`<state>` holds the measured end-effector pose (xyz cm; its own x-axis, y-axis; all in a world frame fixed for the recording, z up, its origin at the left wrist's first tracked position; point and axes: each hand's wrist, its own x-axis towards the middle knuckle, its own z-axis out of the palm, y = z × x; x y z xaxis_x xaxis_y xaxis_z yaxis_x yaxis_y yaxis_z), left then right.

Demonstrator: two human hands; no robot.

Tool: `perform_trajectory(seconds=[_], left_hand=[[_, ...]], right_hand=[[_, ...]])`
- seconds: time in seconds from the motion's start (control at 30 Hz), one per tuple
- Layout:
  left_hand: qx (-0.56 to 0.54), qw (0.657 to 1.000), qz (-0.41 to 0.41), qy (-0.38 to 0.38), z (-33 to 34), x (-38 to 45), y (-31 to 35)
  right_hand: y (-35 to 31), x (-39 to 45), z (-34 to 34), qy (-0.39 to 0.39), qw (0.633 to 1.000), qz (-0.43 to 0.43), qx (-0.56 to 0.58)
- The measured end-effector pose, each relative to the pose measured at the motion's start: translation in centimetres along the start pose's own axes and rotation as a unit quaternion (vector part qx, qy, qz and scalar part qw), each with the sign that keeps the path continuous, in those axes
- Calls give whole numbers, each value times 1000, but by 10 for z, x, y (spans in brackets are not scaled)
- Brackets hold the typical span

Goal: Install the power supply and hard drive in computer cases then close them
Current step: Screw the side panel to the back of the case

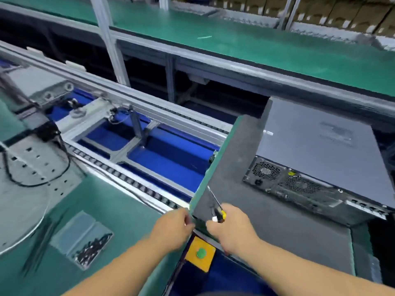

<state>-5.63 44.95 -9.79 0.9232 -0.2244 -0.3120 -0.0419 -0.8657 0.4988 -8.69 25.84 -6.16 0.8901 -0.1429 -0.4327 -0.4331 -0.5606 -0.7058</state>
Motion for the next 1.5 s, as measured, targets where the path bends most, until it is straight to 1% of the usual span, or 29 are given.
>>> perform_trajectory(seconds=[0.07,0.13,0.17,0.3,0.4,0.47,0.53,0.63,0.7,0.77,0.8,0.83,0.87,0.9,0.97,1.03,1.1,1.13,1.23,1.3,1.33,1.4,1.5], left_hand=[[63,995,57,-47,19,-10,-13],[127,979,122,-104,38,-18,-15],[157,970,133,-127,46,-21,-13],[263,940,117,-182,60,-28,2],[327,911,147,-204,62,-26,22],[337,901,150,-229,58,-22,36],[306,911,135,-241,46,-13,50],[194,956,86,-201,20,1,64],[75,980,55,-174,5,10,74],[-77,988,30,-131,-10,20,92],[-163,981,13,-105,-18,24,105],[-248,965,-3,-83,-26,28,120],[-314,947,-10,-66,-33,31,137],[-357,932,-5,-55,-41,33,155],[-402,914,36,-47,-53,34,192],[-439,893,79,-56,-60,32,226],[-490,862,96,-89,-60,28,258],[-515,843,99,-118,-57,26,272],[-556,795,95,-222,-41,18,308],[-555,777,100,-279,-26,11,330],[-547,774,107,-301,-18,7,341],[-520,781,112,-327,-1,-1,361],[-499,782,125,-351,19,-9,390]], right_hand=[[8,-3,15,-22,999,-6,-48],[11,-4,20,-10,996,-18,-83],[11,-3,20,0,995,-25,-95],[14,0,14,15,995,-29,-89],[20,0,13,18,997,-16,-73],[23,0,13,20,997,-14,-69],[23,-1,9,29,998,-12,-63],[20,-1,-6,51,998,-7,-35],[16,-1,-21,68,998,-10,0],[9,-1,-41,84,995,-19,48],[4,-2,-52,94,993,-30,70],[0,-3,-63,110,989,-43,85],[-5,-4,-74,129,985,-58,97],[-11,-7,-86,148,980,-71,109],[-20,-13,-110,187,968,-90,139],[-27,-22,-135,219,957,-96,164],[-28,-33,-160,244,946,-95,191],[-27,-39,-173,256,939,-93,211],[-17,-54,-206,292,908,-44,296],[-3,-61,-224,301,881,-2,366],[6,-64,-232,300,864,14,404],[27,-69,-247,302,833,39,462],[56,-78,-270,325,803,54,496]])
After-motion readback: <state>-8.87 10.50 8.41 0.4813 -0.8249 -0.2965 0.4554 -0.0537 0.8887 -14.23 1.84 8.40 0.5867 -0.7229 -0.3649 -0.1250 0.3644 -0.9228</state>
